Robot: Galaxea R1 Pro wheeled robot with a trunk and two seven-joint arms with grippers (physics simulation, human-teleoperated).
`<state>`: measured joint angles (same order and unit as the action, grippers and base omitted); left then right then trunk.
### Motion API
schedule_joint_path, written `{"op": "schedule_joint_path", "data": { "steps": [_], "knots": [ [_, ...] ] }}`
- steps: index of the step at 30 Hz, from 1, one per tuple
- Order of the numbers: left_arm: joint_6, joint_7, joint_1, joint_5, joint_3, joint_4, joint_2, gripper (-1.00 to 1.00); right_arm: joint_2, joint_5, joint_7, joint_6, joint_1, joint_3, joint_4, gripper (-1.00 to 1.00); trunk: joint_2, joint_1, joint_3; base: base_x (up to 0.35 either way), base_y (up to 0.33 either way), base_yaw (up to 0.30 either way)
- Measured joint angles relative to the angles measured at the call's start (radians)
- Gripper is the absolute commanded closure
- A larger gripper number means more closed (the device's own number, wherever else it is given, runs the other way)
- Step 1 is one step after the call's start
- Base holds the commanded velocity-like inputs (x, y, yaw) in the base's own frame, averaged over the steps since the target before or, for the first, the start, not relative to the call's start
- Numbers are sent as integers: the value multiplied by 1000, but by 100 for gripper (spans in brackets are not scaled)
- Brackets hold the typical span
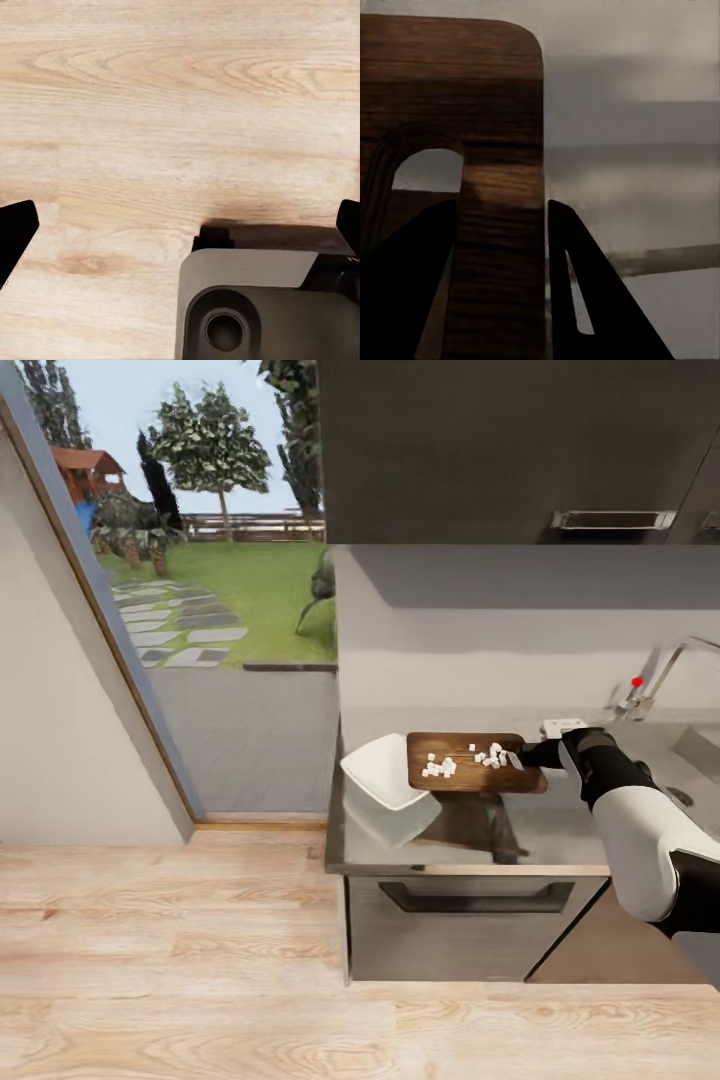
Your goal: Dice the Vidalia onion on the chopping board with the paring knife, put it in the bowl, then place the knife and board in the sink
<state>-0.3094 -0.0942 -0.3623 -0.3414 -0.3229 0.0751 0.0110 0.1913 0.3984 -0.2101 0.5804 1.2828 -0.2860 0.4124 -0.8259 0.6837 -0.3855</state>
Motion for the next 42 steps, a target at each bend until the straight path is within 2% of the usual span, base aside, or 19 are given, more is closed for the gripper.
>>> {"op": "schedule_joint_path", "data": {
  "steps": [6, 10, 15, 24, 28, 37, 39, 42],
  "knots": [
    [0, 0, 0, 0, 0, 0, 0, -100, 0, 2, 1, 2, 0, -1, 0, 100, 0, 0, 0, 0, 315, 0],
    [0, 0, 0, 1, 0, 0, 0, -100, 3, -2, 1, 27, 0, 40, 7, 100, 0, 0, 0, 0, 217, 0],
    [1, 0, 0, 1, 0, 0, -1, -100, 3, -1, 2, 49, 0, 52, 21, 100, 0, 0, 0, 0, 23, 0],
    [1, -1, 0, 0, 0, 0, -1, -100, 7, 0, 1, 52, 1, 50, 50, 100, 63, -34, 28, 0, 0, 0],
    [1, -1, 0, 0, 0, 0, -1, -100, 7, 0, 1, 81, 1, 51, 71, 100, 91, -50, 41, 0, 0, 0],
    [1, -1, 0, 0, 0, 0, -1, -100, 4, -1, 2, 96, 1, 53, 97, 100, 154, -84, 69, 0, 0, 0],
    [1, -1, 0, 0, 0, 0, -1, -100, 4, -1, 2, 96, 1, 68, 97, 100, 168, -92, 75, 0, 0, 0],
    [1, -1, 0, 0, 0, 0, -1, -100, 4, 0, 2, 97, 0, 148, 97, 100, 189, -104, 85, 0, 0, 0]
  ]
}}
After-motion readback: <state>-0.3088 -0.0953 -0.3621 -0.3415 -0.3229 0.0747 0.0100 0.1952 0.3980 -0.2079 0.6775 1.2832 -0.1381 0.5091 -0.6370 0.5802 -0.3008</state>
